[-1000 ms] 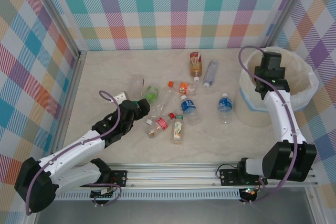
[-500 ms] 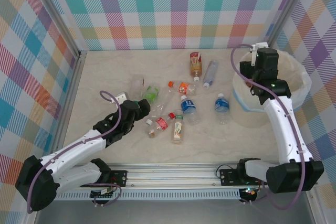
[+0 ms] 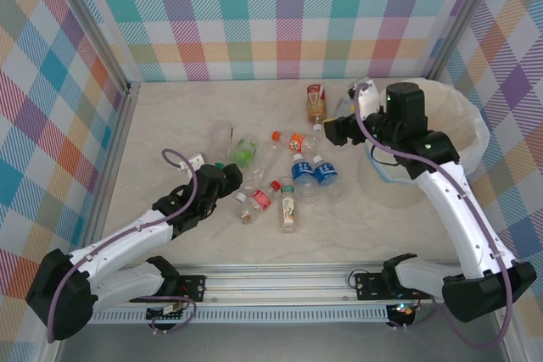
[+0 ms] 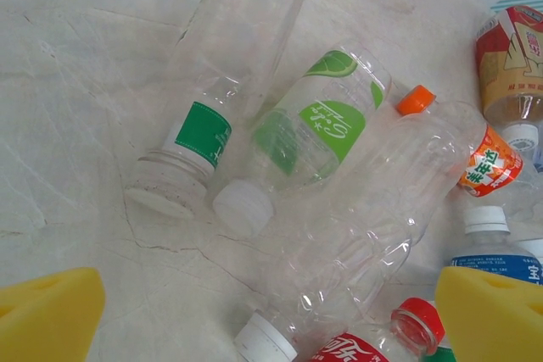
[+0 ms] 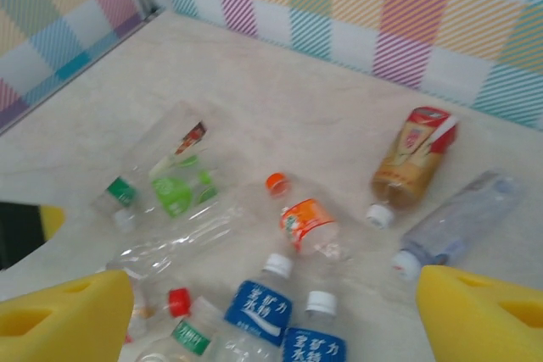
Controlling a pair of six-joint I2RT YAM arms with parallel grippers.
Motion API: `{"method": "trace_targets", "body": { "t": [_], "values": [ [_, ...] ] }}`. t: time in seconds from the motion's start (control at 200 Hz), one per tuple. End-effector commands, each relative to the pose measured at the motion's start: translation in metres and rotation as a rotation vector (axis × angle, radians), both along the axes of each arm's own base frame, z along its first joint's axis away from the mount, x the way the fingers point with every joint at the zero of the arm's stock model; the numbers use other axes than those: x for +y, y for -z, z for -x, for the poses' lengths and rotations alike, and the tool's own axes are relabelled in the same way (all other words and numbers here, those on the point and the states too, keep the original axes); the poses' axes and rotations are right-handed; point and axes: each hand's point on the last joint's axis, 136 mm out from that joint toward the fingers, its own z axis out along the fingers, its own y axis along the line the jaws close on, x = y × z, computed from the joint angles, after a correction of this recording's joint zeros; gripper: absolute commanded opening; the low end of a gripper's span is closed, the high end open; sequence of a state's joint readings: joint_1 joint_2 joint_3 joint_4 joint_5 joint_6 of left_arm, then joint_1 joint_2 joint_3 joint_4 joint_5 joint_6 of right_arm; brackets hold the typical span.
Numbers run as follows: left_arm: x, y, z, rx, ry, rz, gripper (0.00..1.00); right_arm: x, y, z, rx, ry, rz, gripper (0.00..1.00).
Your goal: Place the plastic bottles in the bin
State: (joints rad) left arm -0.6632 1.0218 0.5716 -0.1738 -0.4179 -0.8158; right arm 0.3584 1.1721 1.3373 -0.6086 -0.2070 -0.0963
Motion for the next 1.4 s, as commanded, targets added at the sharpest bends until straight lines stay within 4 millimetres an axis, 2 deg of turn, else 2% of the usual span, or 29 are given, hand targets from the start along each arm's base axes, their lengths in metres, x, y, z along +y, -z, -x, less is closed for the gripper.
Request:
{"method": "trace_targets", "body": {
  "t": [0.0, 0.1, 0.19, 0.33, 0.395, 0.505, 0.595, 0.75, 0.915, 1.155, 1.28, 1.4],
  "values": [
    [0.002, -0.001, -0.004, -0.017, -0.021, 0.033, 1.00, 0.018, 0.039, 0.008, 0.145, -0.039, 0.041, 0.87],
    [0.002, 0.000, -0.004, -0.014, -0.027, 0.046, 1.00, 0.018, 0.075, 0.004, 0.216, 0.024, 0.146, 0.88],
    [0.003, 0.002, -0.004, -0.006, -0.026, 0.049, 1.00, 0.011, 0.105, -0.003, 0.323, 0.158, 0.144, 0.88],
    [0.006, 0.006, -0.004, 0.008, -0.045, 0.056, 1.00, 0.010, 0.162, 0.004, 0.536, 0.326, 0.070, 0.87],
    [0.006, 0.008, -0.003, 0.012, -0.046, 0.068, 1.00, 0.003, 0.187, 0.008, 0.583, 0.398, 0.120, 0.88],
    [0.006, 0.009, -0.003, 0.017, -0.047, 0.082, 1.00, -0.014, 0.215, 0.008, 0.607, 0.485, 0.237, 0.87],
    [0.007, 0.009, -0.002, 0.021, -0.047, 0.081, 1.00, -0.020, 0.233, 0.005, 0.624, 0.498, 0.313, 0.83],
    [0.009, 0.010, 0.001, 0.024, -0.056, 0.091, 1.00, -0.028, 0.258, -0.005, 0.627, 0.530, 0.416, 0.72],
    [0.014, 0.012, 0.005, 0.022, -0.077, 0.102, 1.00, -0.033, 0.281, -0.012, 0.632, 0.542, 0.496, 0.72],
    [0.020, 0.011, 0.007, 0.018, -0.095, 0.101, 1.00, -0.025, 0.311, -0.018, 0.659, 0.510, 0.510, 0.71],
    [0.019, 0.012, 0.007, 0.024, -0.090, 0.105, 1.00, -0.024, 0.316, -0.021, 0.645, 0.505, 0.514, 0.62],
    [0.019, 0.013, 0.007, 0.026, -0.090, 0.104, 1.00, -0.025, 0.305, -0.023, 0.597, 0.499, 0.498, 0.54]
  ]
}}
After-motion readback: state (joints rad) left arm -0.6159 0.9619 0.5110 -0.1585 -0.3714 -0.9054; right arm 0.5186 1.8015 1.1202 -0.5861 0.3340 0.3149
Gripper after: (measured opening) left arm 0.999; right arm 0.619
